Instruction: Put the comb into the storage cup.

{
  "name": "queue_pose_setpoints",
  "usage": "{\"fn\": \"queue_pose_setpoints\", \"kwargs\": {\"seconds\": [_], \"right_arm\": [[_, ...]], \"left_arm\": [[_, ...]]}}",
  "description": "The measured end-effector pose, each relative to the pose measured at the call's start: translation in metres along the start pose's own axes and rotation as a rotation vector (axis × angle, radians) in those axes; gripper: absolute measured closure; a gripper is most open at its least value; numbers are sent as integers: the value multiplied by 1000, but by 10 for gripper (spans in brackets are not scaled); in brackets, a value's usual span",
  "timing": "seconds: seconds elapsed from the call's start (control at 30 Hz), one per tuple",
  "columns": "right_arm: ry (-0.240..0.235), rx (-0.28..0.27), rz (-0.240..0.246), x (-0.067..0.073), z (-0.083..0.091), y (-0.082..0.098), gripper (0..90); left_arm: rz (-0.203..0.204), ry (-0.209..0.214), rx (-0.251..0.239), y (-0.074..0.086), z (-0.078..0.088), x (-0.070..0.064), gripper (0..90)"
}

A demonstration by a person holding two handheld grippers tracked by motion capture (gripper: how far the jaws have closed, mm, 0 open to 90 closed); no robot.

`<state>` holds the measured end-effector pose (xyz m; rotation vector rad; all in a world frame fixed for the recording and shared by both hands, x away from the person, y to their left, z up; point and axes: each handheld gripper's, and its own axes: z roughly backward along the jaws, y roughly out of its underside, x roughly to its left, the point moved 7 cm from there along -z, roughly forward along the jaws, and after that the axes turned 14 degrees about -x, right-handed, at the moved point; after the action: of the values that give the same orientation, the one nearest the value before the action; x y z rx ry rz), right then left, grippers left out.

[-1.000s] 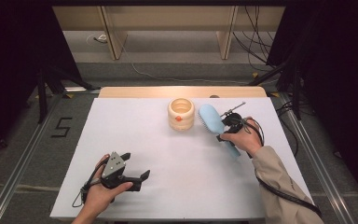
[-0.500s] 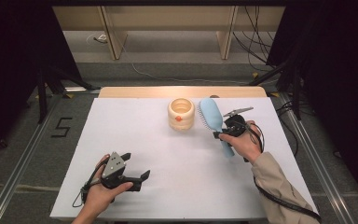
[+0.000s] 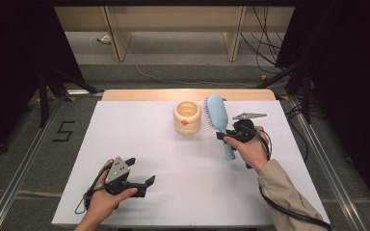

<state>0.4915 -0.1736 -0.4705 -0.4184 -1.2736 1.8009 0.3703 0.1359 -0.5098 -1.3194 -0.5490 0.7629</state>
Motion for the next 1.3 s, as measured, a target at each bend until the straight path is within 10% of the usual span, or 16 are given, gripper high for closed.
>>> {"fn": "queue_pose_setpoints", "kwargs": {"seconds": [1.3], "right_arm": [[-82, -129, -33, 31, -2, -7, 702]], "left_arm": [[11, -4, -6, 0, 0, 1, 42]]}}
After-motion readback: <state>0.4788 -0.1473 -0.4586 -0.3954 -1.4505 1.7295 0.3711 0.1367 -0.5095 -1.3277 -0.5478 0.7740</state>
